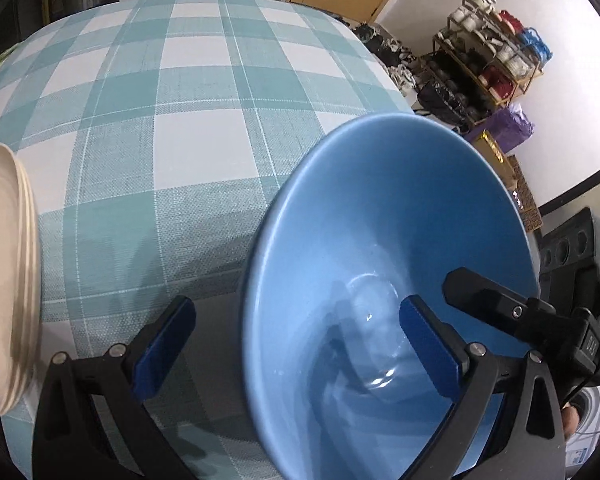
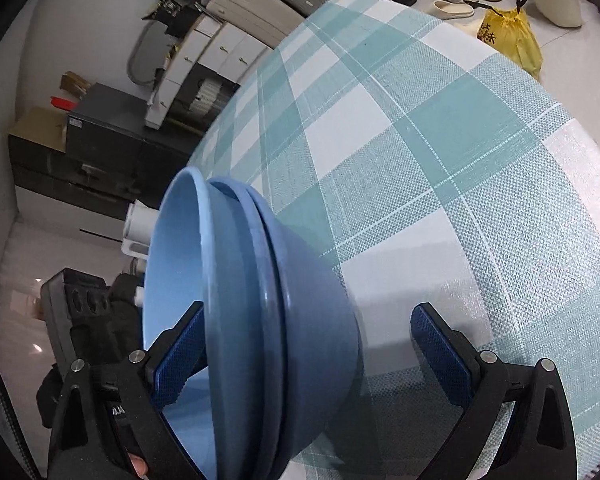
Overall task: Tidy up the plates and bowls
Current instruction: 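Close both tools on the rim of the blue bowl stack and lift it, then carry the blue bowl stack with both tools over the cream plate stack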
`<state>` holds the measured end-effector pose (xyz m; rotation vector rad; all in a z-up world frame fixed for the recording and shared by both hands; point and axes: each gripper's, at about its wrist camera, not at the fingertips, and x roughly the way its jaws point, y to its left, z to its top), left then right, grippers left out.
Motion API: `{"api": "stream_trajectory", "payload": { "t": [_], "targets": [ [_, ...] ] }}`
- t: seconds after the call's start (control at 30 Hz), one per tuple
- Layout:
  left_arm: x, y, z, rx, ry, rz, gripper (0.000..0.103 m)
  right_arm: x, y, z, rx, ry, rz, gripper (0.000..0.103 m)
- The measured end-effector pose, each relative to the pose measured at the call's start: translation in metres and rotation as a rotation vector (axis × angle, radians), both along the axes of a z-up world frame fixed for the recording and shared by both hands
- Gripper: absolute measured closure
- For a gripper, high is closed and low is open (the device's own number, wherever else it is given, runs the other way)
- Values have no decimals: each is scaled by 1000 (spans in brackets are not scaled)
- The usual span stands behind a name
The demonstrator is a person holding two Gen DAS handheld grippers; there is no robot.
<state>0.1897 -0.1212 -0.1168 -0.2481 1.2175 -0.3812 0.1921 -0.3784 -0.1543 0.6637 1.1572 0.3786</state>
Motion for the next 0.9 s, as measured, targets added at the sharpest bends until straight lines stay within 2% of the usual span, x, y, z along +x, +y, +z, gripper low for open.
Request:
{"api": "stream_trajectory", "payload": {
  "t": [0.2, 0.3, 0.33, 0.4, 0.43, 0.47, 0.5, 0.53, 0.57, 0.63, 0.67, 0.73, 0.9],
  "targets": [
    [0, -4, 0, 27, 8, -32, 1, 7, 8, 1, -87, 41, 5, 4],
    [1, -1, -3, 33, 26, -11, 2, 7, 12, 0, -109, 57, 8, 13],
    [1, 0, -3, 34, 31, -8, 5, 7, 11, 0, -114, 63, 4, 21],
    [2, 1, -5, 15, 40, -20, 21, 8, 11, 0, -124, 72, 4, 27],
    [3, 3, -6, 17, 42, -18, 34, 7, 12, 0, -129, 75, 2, 29],
    [4, 5, -7, 40, 39, -14, 42, 7, 13, 1, -135, 73, 4, 31],
    [5, 7, -8, 41, 42, -14, 49, 6, 15, 2, -146, 69, 6, 38],
    [5, 9, -8, 15, 48, -25, 50, 5, 17, 4, -170, 61, 6, 42],
    [4, 8, -8, 11, 54, -38, 58, 6, 21, 4, -201, 49, 16, 44],
    [1, 3, -6, 23, 36, -82, 64, 4, 25, 4, -191, 36, 55, 59],
    [-1, 2, -5, 27, 31, -88, 66, 3, 26, 3, -186, 38, 59, 59],
    [-3, 3, -7, -23, 51, -101, 70, 2, 27, 3, -197, 31, 59, 59],
    [-1, 8, -1, -31, 64, -85, 70, -1, 29, 4, -215, 26, 35, 66]
  ]
}}
